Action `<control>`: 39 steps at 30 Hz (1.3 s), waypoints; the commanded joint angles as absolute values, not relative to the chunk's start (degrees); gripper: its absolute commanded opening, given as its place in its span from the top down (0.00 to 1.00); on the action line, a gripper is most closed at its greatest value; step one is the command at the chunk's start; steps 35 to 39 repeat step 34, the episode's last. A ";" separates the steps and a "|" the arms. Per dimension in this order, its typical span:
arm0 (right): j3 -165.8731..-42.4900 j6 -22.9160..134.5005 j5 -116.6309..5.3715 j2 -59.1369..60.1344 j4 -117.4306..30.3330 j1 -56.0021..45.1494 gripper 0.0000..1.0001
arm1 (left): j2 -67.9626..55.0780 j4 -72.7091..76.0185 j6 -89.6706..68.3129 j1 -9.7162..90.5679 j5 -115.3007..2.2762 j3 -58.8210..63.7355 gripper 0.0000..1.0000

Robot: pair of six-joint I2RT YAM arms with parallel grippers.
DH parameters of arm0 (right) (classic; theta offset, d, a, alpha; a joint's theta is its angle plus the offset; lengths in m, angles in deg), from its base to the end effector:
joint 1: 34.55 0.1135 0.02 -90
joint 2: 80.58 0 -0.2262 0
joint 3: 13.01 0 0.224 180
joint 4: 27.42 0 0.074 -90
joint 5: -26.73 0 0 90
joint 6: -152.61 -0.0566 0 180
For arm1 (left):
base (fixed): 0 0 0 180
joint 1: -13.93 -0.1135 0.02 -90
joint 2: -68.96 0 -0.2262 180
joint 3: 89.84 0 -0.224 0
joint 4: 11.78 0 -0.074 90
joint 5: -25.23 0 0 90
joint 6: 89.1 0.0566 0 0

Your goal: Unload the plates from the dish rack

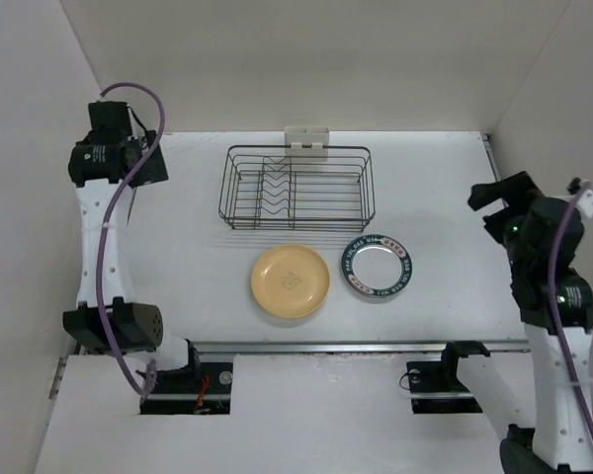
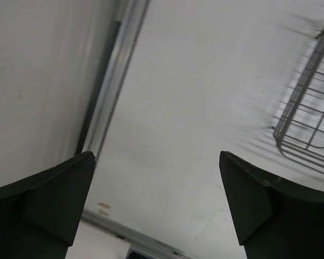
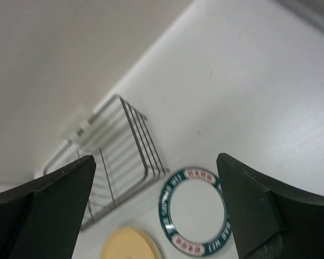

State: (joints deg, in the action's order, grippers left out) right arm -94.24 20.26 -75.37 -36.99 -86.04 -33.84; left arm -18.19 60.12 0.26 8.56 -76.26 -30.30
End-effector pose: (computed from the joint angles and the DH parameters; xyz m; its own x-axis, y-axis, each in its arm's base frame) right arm 0.1544 -0.0100 0.3599 -0.1409 0.6570 -0.7406 0.3769 0.7274 0.5735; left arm 0.2948 0.0390 0.3817 -0.6182 -0.0691 -0.7830 -0.2536 0.9604 0.1155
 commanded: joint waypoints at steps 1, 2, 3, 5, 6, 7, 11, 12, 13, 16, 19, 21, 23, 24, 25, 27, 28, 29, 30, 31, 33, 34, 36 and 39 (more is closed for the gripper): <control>-100.60 19.89 -91.03 -39.00 -90.58 -34.20 0.00 | -12.08 60.97 0.55 6.20 -82.70 -27.51 0.00; -101.92 19.89 -92.61 -39.01 -91.20 -34.20 0.00 | -10.16 60.98 1.07 5.58 -83.49 -25.94 0.00; -104.55 19.89 -95.24 -39.01 -92.60 -34.20 0.00 | -9.18 61.93 1.08 4.36 -83.49 -25.14 0.00; -106.76 19.89 -97.80 -39.62 -93.92 -34.20 0.00 | -7.16 63.17 1.69 3.82 -84.02 -21.81 0.00; -107.55 20.41 -98.86 -40.32 -94.45 -34.20 0.00 | -5.24 63.17 2.30 3.30 -84.80 -20.48 0.00; -108.08 20.42 -100.69 -41.55 -94.46 -34.20 0.00 | -4.26 63.17 2.31 3.29 -85.60 -19.08 0.00; -107.57 21.12 -102.03 -43.75 -94.46 -34.20 0.00 | 0.14 63.17 2.31 3.29 -86.83 -13.27 0.00; -107.56 21.12 -102.03 -44.45 -94.46 -34.20 0.00 | 0.75 63.17 2.31 3.29 -86.22 -11.96 0.00; -106.78 21.12 -102.03 -44.46 -94.46 -34.20 0.00 | 1.37 63.69 2.31 3.29 -86.22 -11.95 0.00; -105.46 21.12 -102.03 -45.69 -94.46 -33.59 0.00 | 2.69 64.93 0.99 3.29 -85.08 -11.95 0.00; -104.92 21.73 -102.56 -47.10 -94.46 -33.06 0.00 | 3.22 66.42 0.99 3.29 -84.55 -11.95 0.00; -104.40 21.74 -103.69 -48.32 -94.98 -32.53 0.00 | 4.01 66.95 0.99 3.29 -84.55 -11.95 0.00; -103.87 21.74 -104.31 -48.94 -94.98 -32.53 0.00 | 5.15 66.95 0.99 3.29 -84.03 -11.34 0.00; -103.35 21.74 -104.92 -48.94 -94.98 -32.01 0.00 | 5.16 66.95 0.99 3.29 -84.02 -11.33 0.00; -103.34 21.74 -104.93 -49.46 -94.98 -32.00 0.00 | 5.76 66.95 0.99 3.29 -83.50 -10.81 0.00; -102.82 21.74 -105.45 -50.08 -94.98 -32.00 0.00 | 6.29 66.95 0.99 3.29 -82.97 -10.11 0.00; -102.82 21.74 -105.46 -50.08 -95.51 -32.00 0.00 | 6.82 66.95 0.99 3.29 -82.97 -10.10 0.00; -102.21 21.74 -105.46 -50.69 -95.51 -32.00 0.00 | 6.83 66.95 0.99 3.29 -82.97 -10.10 0.00; -102.20 21.74 -105.46 -50.70 -95.51 -32.00 0.00 | 7.35 66.95 0.99 3.29 -82.97 -9.49 0.00; -102.20 21.74 -105.46 -50.70 -95.51 -31.48 0.00 | 7.35 66.95 0.99 3.29 -82.97 -9.49 0.00; -102.20 21.74 -105.46 -51.84 -95.51 -31.48 0.00 | 7.35 66.95 0.99 3.29 -82.44 -8.96 0.00; -101.68 21.74 -106.15 -51.84 -95.51 -31.48 0.00 | 7.87 66.95 0.99 3.29 -82.44 -8.96 0.00; -101.68 21.74 -106.15 -51.84 -95.51 -31.48 0.00 | 7.87 66.95 0.99 3.29 -82.44 -8.96 0.00; -101.68 21.74 -106.15 -51.84 -95.51 -31.48 0.00 | 7.87 66.95 0.99 3.29 -82.44 -8.96 0.00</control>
